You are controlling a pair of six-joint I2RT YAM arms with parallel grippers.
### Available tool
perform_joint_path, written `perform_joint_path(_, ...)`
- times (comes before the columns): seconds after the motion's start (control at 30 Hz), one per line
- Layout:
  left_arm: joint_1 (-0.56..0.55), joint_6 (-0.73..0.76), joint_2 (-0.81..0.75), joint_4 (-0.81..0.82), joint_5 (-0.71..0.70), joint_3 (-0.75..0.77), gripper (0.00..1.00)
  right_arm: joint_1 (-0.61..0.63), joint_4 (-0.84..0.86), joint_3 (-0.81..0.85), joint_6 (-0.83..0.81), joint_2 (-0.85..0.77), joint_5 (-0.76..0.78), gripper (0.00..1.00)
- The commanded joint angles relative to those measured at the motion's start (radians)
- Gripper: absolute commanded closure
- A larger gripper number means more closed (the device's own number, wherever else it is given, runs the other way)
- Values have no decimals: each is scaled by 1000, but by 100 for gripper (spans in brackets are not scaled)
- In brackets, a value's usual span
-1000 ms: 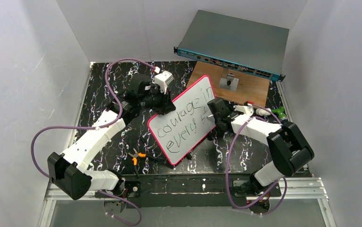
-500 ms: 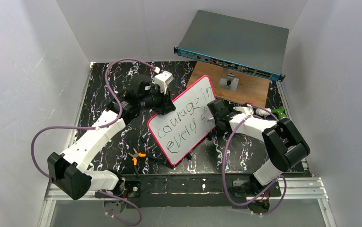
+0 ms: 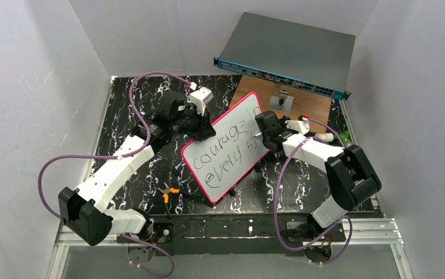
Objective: Write a sentence on the whiteboard
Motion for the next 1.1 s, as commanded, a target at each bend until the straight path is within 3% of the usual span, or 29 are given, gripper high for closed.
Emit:
perform_joint_path(0.0, 2, 60, -22, 8, -44, 21, 100, 3, 34, 71, -21, -7, 8, 99)
perform_joint_path(0.43, 2, 65, -36, 4, -54, 15, 100, 22, -3, 40, 14, -15, 6, 99)
perform_joint_path(0.8, 2, 69, -31, 10, -55, 18, 100, 14, 57, -27, -82, -161, 50, 99)
perform_joint_path(1.07, 2, 69, -23, 5, -52, 30, 100, -11, 19, -46, -11, -112, 62, 99)
